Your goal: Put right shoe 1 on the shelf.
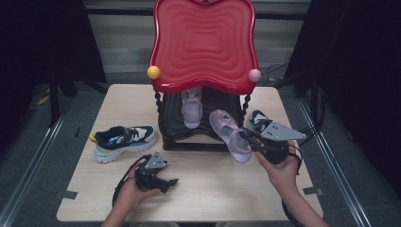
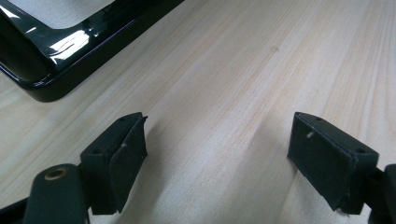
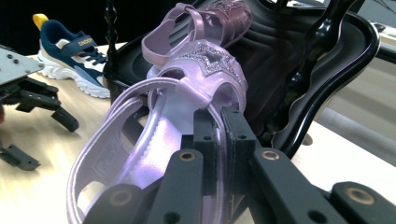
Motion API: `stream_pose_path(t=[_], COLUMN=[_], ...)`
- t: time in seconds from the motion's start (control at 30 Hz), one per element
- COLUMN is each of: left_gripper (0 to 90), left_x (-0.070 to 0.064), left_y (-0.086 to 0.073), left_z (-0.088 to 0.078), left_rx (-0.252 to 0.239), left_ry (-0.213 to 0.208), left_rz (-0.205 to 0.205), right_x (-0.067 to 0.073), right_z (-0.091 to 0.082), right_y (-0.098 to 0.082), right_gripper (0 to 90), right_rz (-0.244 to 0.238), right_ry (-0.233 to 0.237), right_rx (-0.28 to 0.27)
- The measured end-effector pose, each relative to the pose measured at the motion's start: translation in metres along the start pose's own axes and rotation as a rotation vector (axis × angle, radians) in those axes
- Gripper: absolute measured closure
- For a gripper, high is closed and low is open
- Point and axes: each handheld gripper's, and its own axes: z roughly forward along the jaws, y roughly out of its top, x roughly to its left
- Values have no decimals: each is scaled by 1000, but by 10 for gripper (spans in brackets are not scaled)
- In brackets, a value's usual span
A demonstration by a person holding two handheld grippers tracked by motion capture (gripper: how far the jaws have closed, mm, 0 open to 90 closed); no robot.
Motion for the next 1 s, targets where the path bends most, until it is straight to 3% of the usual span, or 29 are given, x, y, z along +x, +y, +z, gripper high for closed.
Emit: stream_pose_path(t=[0.63,1.0], left_gripper=[186,186], left_x=[0,0], left_y=[0,0], left_z=[0,0], left_rx=[0,2], left_ry=[-1,-1], left_rz=[0,3], right_x=[5,6], right_z=[18,31], right_y=[17,26], right_gripper=[850,850], right_rz=[-26,-3], right_ry=[-109,-155], right_rx=[-25,-21])
